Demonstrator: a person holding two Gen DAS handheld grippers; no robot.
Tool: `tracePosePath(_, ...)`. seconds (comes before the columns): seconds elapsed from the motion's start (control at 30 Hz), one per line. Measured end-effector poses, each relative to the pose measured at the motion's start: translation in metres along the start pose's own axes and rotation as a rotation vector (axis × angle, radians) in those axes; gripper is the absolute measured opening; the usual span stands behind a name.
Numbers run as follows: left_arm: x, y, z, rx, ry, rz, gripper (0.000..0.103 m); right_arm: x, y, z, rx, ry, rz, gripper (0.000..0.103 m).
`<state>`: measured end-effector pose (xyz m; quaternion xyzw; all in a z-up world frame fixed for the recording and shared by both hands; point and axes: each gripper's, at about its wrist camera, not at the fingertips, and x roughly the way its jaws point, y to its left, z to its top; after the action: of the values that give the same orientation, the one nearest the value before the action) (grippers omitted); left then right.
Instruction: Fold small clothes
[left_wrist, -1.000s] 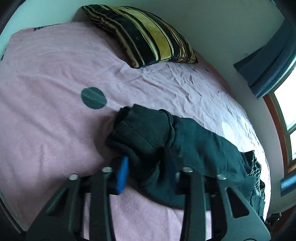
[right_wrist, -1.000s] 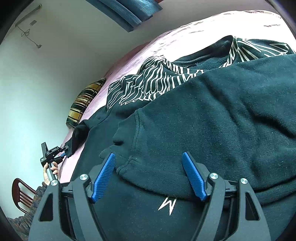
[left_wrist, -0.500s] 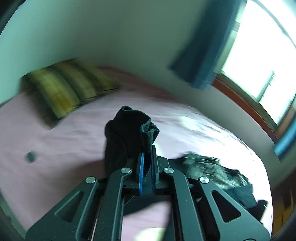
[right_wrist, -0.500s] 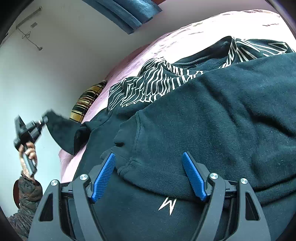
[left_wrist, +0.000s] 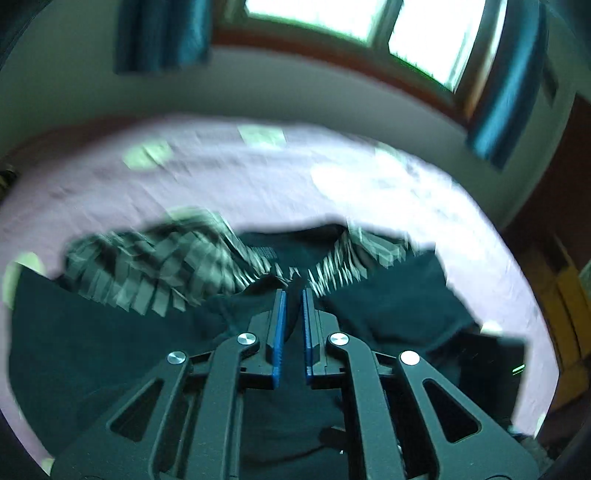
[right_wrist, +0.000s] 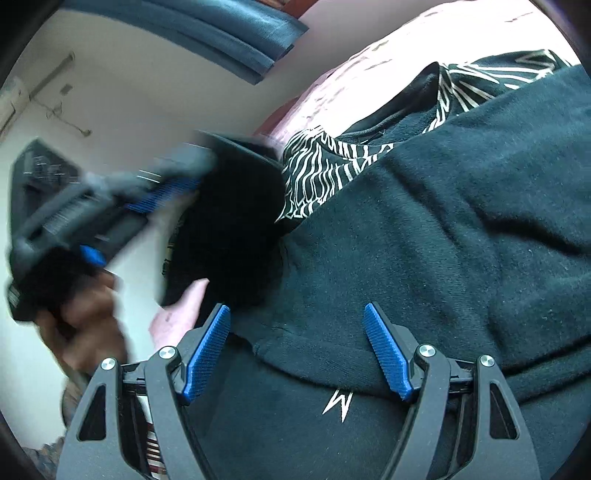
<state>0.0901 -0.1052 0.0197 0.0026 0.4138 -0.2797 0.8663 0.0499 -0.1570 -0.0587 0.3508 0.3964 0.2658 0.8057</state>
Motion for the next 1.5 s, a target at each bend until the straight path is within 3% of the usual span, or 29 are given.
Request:
tracePosePath(0.07,0.005,-0.004,-0.008,-0.013,0.013,-0.022,0.013,-0.003,-0.004,0.001,0.015,0.001,0.031,0.074)
tracePosePath(0.2,-0.034,0.006,-0.016,-0.038,-0.083,-0.035,0.047,-0.008,-0.01,0.003,0.051,-0.001,0.082,0.074)
tracePosePath(0.3,-0.073,0.029,-0.031,-0.066,-0.166,0.018,0.051,-0.015,-0.011,0.005,0.096,-0.008,0.093,0.074)
tracePosePath(0.43,-0.106,0.076,-0.064,-0.134,-0.204,0.155,0.056,-0.028,-0.003,0.017,0.082,-0.034,0.063,0.074)
tracePosePath(0.57,-0.116,0.124,-0.107,-0.234,-0.143,0.25,0.056,-0.015,0.011,0.036,0.028,0.005,-0.013,0.074)
tracePosePath(0.77,-0.125,0.159,-0.149,-0.296,-0.072,0.313,0.056,0.031,0.029,0.068,-0.161,0.043,-0.189,0.074)
tracePosePath(0.83,-0.125,0.162,-0.155,-0.296,-0.063,0.318,0.056,0.047,0.028,0.07,-0.175,0.081,-0.214,0.066)
tracePosePath(0.9,-0.124,0.161,-0.159,-0.288,-0.054,0.322,0.056,0.061,0.027,0.065,-0.189,0.12,-0.245,0.036)
tracePosePath(0.97,-0.122,0.161,-0.16,-0.284,-0.046,0.311,0.057,0.065,0.027,0.056,-0.227,0.123,-0.321,0.027)
tracePosePath(1.03,-0.118,0.16,-0.156,-0.282,-0.037,0.304,0.057,0.064,0.03,0.055,-0.238,0.114,-0.34,0.017)
tracePosePath(1.13,-0.112,0.159,-0.154,-0.268,-0.032,0.298,0.057,0.041,0.047,0.061,-0.231,0.072,-0.273,0.011)
tracePosePath(1.33,-0.107,0.152,-0.15,-0.245,-0.027,0.316,0.062,-0.057,0.094,0.081,-0.229,-0.139,-0.057,0.009)
tracePosePath(1.4,-0.105,0.151,-0.146,-0.243,-0.027,0.323,0.062,-0.086,0.087,0.078,-0.197,-0.189,-0.055,0.009)
tracePosePath(1.5,-0.097,0.148,-0.138,-0.238,-0.015,0.339,0.063,-0.107,0.048,0.069,-0.103,-0.209,-0.133,0.009)
